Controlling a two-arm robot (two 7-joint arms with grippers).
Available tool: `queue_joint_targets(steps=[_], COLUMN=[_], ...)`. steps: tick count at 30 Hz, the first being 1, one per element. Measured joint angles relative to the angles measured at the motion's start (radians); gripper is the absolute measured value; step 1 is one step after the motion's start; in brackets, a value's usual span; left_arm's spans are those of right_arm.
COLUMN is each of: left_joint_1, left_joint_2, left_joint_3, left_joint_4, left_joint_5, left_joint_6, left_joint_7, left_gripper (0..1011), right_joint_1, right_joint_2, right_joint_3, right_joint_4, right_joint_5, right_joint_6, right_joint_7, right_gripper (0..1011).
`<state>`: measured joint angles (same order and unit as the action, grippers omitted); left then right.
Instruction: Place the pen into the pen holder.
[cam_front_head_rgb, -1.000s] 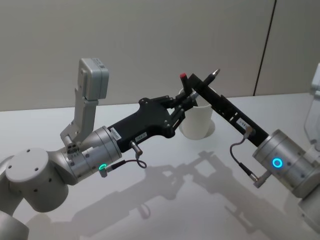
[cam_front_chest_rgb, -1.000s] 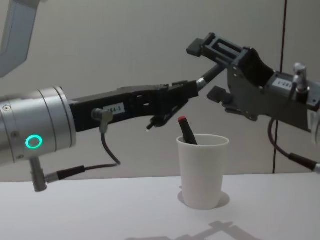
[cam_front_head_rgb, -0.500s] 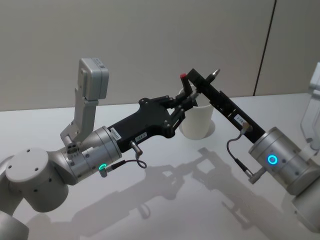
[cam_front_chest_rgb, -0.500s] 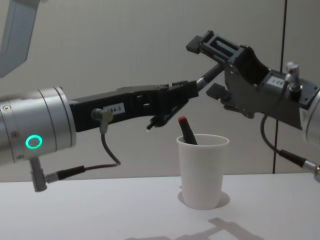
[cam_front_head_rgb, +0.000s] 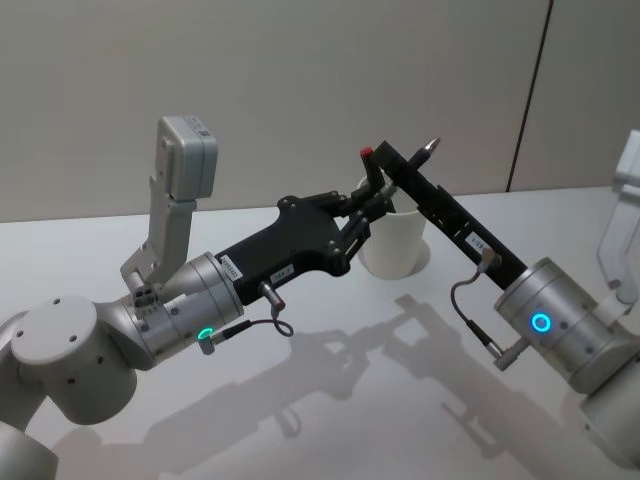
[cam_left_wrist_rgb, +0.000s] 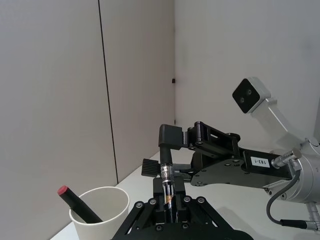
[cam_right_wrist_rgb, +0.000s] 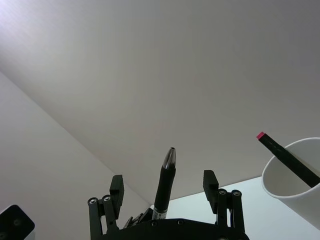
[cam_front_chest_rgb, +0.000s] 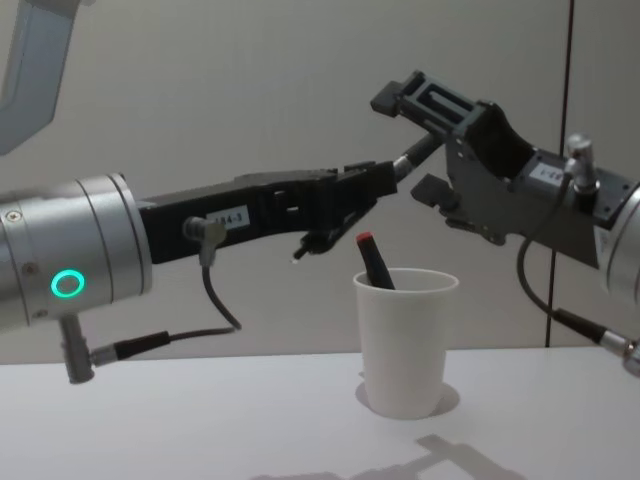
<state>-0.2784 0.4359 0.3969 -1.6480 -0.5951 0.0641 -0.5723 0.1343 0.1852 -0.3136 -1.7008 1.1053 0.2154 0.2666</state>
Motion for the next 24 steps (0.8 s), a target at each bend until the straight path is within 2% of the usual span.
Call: queue_joint_targets(steps=[17,23,24], left_joint_1=[0.000,0.000,0.000], left_joint_2=[0.000,0.000,0.000], left_joint_3=[0.000,0.000,0.000], left_joint_4=[0.000,0.000,0.000], left_joint_5=[0.000,0.000,0.000], left_joint_6=[0.000,0.000,0.000], left_joint_7=[0.000,0.000,0.000], left_gripper=[121,121,121], right_joint_1=[0.001,0.002,0.002], right_joint_2=[0.002,0.001,0.001], right_joint_3=[-0.008,-0.010,-0.010], right_joint_4=[0.005,0.007,0.007], right_joint_5=[0.007,0.008,0.008], right_joint_6=[-0.025,-0.031,-0.032], right_joint_7=[-0.013,-0.016,-0.016], right_gripper=[1001,871,823])
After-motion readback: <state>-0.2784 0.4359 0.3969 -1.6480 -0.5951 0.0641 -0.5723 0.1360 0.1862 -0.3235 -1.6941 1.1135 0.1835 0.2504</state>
